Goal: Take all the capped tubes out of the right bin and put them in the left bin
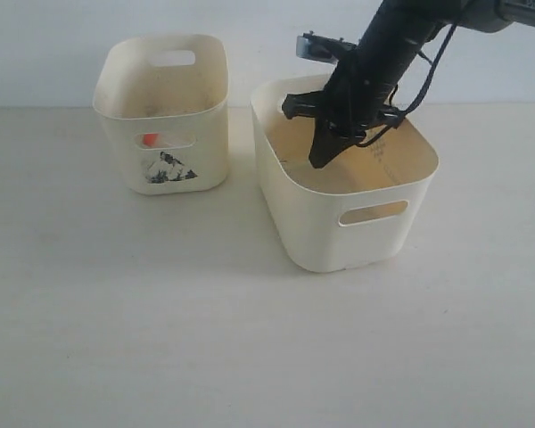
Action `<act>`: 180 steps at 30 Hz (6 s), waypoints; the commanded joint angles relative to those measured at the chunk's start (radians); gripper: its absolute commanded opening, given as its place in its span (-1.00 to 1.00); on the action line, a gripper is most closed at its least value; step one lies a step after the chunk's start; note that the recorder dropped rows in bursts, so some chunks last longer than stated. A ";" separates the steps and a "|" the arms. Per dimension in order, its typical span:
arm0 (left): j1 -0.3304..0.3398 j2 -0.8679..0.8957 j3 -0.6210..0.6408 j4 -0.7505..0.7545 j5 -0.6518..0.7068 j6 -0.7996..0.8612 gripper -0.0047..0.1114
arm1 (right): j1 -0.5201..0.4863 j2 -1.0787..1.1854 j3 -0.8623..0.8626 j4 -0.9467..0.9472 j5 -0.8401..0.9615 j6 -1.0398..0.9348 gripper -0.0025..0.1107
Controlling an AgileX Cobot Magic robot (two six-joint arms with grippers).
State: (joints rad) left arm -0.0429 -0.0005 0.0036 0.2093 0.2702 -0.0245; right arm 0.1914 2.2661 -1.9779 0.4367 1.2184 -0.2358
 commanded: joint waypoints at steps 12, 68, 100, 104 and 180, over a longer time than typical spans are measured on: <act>-0.001 0.000 -0.004 -0.004 -0.009 -0.013 -0.84 | -0.019 0.011 0.001 0.055 0.003 -0.112 -0.62; -0.001 0.000 -0.004 -0.004 -0.009 -0.013 -0.84 | 0.107 -0.158 0.001 -0.362 0.003 0.126 -0.96; -0.001 0.000 -0.004 -0.004 -0.009 -0.013 -0.84 | 0.109 -0.105 0.001 0.625 -0.392 -0.641 -0.96; -0.001 0.000 -0.004 -0.004 -0.009 -0.013 -0.84 | 0.111 -0.090 0.001 0.687 -0.438 -0.641 -0.96; -0.001 0.000 -0.004 -0.004 -0.009 -0.013 -0.84 | 0.143 -0.160 0.001 -0.476 -0.004 0.125 -0.96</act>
State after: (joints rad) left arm -0.0429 -0.0005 0.0036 0.2093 0.2702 -0.0245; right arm 0.3372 2.1121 -1.9729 -0.0259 1.2185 -0.1267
